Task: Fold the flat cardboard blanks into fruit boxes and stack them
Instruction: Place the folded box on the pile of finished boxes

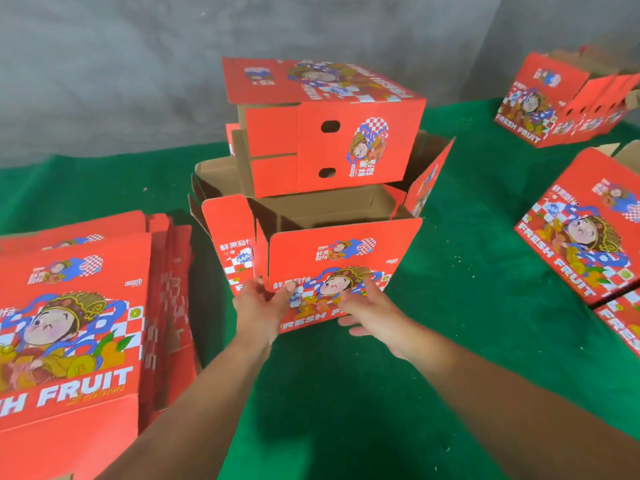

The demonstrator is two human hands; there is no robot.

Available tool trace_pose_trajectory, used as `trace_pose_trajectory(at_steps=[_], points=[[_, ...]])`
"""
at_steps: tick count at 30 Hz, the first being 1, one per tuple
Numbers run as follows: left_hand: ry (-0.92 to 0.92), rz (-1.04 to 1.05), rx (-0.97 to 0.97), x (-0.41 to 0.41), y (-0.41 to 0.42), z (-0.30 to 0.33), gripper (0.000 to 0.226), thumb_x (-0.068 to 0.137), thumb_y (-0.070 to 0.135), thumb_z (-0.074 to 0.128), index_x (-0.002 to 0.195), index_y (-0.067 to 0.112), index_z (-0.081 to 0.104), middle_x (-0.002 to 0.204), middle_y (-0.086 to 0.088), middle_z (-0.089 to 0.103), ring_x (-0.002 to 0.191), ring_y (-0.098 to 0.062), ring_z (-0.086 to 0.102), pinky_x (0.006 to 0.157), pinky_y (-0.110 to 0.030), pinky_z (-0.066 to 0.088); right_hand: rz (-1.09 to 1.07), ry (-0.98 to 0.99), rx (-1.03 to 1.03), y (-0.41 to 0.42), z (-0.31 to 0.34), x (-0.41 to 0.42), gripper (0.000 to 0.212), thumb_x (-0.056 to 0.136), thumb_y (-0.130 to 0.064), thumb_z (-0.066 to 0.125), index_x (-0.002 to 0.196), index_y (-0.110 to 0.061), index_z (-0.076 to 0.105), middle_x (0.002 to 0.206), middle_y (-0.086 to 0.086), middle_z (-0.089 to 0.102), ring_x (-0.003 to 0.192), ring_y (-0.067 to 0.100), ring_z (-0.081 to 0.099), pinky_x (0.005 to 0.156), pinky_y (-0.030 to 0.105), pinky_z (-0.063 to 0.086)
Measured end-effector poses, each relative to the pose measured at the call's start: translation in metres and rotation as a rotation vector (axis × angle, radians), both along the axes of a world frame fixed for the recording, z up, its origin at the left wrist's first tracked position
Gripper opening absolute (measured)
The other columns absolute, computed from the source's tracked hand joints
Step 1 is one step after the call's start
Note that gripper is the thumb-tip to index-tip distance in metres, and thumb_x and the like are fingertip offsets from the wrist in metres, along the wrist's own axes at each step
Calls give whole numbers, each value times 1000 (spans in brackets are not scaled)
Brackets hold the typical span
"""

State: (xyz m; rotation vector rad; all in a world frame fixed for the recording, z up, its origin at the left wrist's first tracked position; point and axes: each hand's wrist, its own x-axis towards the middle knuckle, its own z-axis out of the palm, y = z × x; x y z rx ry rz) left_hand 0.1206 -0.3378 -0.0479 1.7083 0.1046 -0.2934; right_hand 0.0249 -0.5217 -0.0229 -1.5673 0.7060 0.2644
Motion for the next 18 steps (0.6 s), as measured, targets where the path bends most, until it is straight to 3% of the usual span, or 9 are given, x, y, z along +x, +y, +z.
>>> trace_pose_trajectory(at_steps=[3, 5, 7, 9, 12, 15, 17, 18], points=[[-82, -59, -42, 12, -9, -9, 37, 89, 17, 80, 114, 20, 53, 123, -12, 58, 111, -18, 69, 92, -39, 59, -5, -23, 35, -7, 2, 23, 104, 96, -24, 68, 163, -31, -13, 152, -16, 50, 112, 14, 68, 90, 31, 58], [-35, -255, -145, 15, -13, -15, 65, 85, 10, 80, 131, 29, 39, 134, -2, 53, 120, -8, 63, 97, -30, 54, -49, -51, 63, -10, 0, 36, 104, 95, -20, 68, 163, -36, -10, 147, -18, 53, 115, 15, 66, 102, 38, 54], [56, -445, -138, 14, -15, -18, 99, 83, 20, 79, 152, 36, 9, 159, -2, 36, 151, -19, 33, 121, -47, 33, -91, -65, 80, -5, -4, 42, 95, 95, -20, 67, 162, -41, 3, 147, -18, 54, 111, 15, 67, 101, 40, 55], [53, -487, -40, 6, -10, -21, 112, 80, 37, 76, 158, 37, -4, 167, -1, 18, 158, -21, 6, 127, -53, 16, -32, -43, 38, 8, -11, 39, 73, 95, -24, 67, 149, -51, 26, 134, -25, 61, 103, 14, 68, 87, 34, 58], [-20, -409, 20, -26, -2, -29, 87, 92, 33, 67, 158, 43, 11, 162, 6, 18, 155, -11, 3, 125, -34, 14, 146, 19, -10, 40, -23, 29, 54, 99, -25, 58, 142, -50, 37, 116, -23, 62, 102, 16, 68, 83, 31, 56], [73, -288, -45, -53, 4, -33, 59, 105, 17, 51, 134, 63, 28, 154, 2, 37, 148, -13, 30, 114, -16, 29, 138, 5, -28, 69, -27, 32, 40, 106, -20, 44, 139, -42, 48, 120, -4, 66, 95, 16, 66, 84, 33, 53], [79, -168, -33, -59, 14, -29, 52, 105, 16, 49, 135, 56, 35, 153, 5, 40, 144, -10, 35, 105, -7, 31, 132, 2, -43, 88, -23, 32, 39, 107, -20, 42, 143, -33, 49, 124, -1, 66, 95, 17, 69, 91, 38, 55], [26, -105, 26, -61, 21, -25, 52, 104, 15, 49, 144, 47, 38, 152, 6, 39, 146, -11, 30, 110, -12, 27, 146, 6, -46, 98, -20, 32, 37, 106, -19, 41, 141, -31, 50, 127, 0, 66, 97, 16, 70, 96, 42, 56]])
